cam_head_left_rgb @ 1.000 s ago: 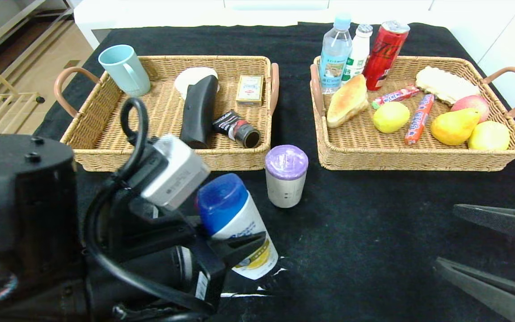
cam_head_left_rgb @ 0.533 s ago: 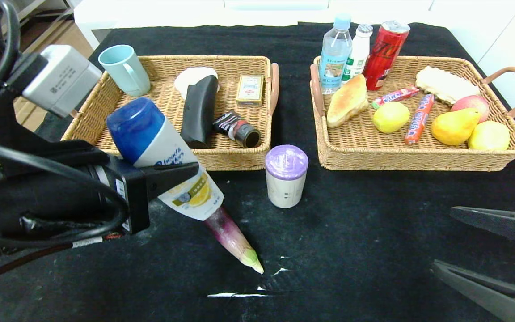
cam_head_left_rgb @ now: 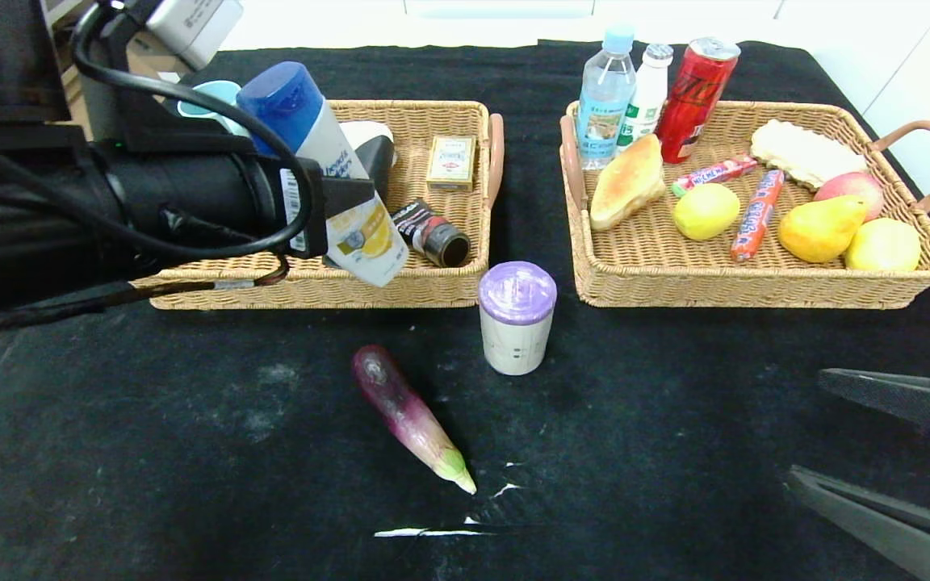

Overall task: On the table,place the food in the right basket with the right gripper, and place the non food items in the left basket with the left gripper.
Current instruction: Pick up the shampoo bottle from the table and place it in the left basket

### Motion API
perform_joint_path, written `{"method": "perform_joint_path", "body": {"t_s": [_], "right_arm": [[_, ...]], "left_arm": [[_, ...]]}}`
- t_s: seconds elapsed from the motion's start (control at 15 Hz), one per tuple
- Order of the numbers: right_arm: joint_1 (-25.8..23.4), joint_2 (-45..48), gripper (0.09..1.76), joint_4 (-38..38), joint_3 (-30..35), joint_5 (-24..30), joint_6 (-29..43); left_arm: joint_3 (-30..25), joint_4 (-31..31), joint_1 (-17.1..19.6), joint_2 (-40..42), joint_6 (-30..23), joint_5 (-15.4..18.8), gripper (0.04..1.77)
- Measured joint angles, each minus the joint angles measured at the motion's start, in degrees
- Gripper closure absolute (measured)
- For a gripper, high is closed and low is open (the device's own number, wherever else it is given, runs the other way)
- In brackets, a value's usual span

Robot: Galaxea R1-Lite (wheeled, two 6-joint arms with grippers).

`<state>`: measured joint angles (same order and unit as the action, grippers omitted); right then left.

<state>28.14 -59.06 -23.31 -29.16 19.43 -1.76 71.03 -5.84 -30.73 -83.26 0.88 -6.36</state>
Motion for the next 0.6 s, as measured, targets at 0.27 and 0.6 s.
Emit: {"method": "perform_joint_path", "body": {"t_s": [0.27,0.6], "right_arm": [[0.0,0.39,0.14,-0.01,-0.09,0.05,0.0],[-0.05,0.72,0.14,-0.01,-0.18,0.02,0.02]], "left_arm": [[8.84,0.11,0.3,-7.42,0.55,-2.56,1.21],[16.73,0.06,1.6,-15.38,0.68,-4.16,1.21]]}}
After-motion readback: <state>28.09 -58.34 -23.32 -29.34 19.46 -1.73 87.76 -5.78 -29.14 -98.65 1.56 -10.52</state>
